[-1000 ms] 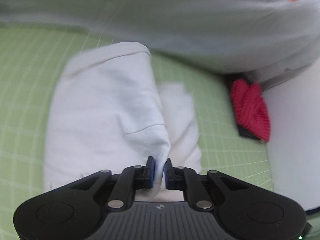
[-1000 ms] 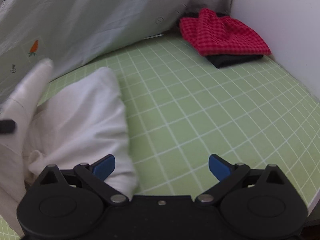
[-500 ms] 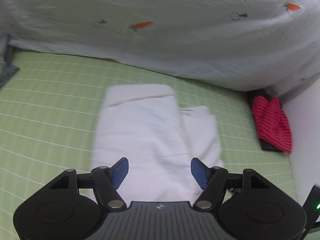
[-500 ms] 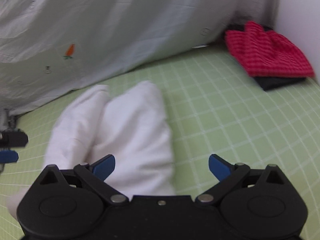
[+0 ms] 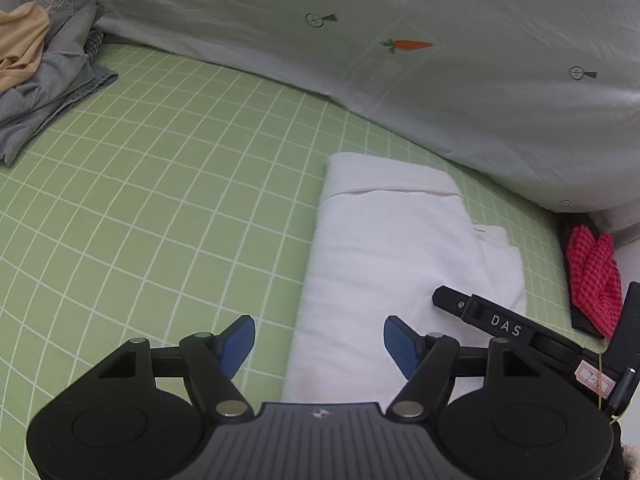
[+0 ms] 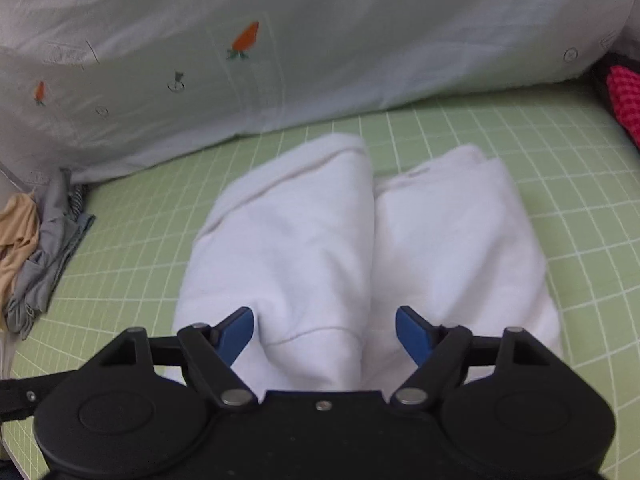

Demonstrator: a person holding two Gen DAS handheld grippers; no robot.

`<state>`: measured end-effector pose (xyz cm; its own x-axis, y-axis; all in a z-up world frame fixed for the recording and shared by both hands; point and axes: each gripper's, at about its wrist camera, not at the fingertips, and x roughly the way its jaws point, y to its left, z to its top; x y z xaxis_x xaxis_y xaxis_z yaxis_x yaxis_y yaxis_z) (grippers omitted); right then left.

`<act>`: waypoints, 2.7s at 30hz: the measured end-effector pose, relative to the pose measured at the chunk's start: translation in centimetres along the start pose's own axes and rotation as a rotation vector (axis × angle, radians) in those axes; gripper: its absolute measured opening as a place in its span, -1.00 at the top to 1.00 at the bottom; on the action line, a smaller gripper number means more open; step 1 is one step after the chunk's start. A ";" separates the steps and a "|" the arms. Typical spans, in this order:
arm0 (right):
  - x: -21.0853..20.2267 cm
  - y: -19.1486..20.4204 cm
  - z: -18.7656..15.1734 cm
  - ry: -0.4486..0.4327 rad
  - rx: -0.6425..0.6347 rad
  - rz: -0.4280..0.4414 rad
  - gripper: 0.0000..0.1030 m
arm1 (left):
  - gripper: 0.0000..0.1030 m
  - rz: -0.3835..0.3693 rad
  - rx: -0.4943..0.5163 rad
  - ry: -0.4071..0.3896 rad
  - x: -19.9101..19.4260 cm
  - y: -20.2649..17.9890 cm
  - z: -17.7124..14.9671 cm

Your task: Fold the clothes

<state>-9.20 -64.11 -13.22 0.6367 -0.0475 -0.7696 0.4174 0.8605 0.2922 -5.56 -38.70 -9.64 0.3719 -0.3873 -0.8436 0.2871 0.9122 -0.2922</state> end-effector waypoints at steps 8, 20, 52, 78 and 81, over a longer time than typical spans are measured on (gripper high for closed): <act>-1.4 1.5 0.1 -0.093 -0.121 0.081 0.74 | -0.39 -0.012 0.038 -0.015 0.2 -0.1 0.8; -12.8 0.1 2.7 -0.433 -0.177 0.178 0.81 | -0.42 -0.045 0.144 -0.073 -0.2 -3.5 0.8; -0.4 -12.9 -1.7 -0.020 0.418 0.025 -0.54 | -0.24 -0.295 0.069 0.208 11.5 -6.1 0.4; -21.4 -29.1 -2.6 -0.323 0.367 0.145 0.54 | 0.15 -0.376 0.096 -0.005 1.4 -29.5 -9.4; -23.6 -33.9 0.0 -0.375 0.322 0.129 0.55 | 0.16 -0.427 0.098 -0.039 2.4 -35.1 -9.1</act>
<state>-38.36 -92.14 -4.96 0.8603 -0.1811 -0.4765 0.4615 0.6739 0.5770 -22.80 -70.43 -5.51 0.2339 -0.7331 -0.6386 0.5042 0.6531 -0.5650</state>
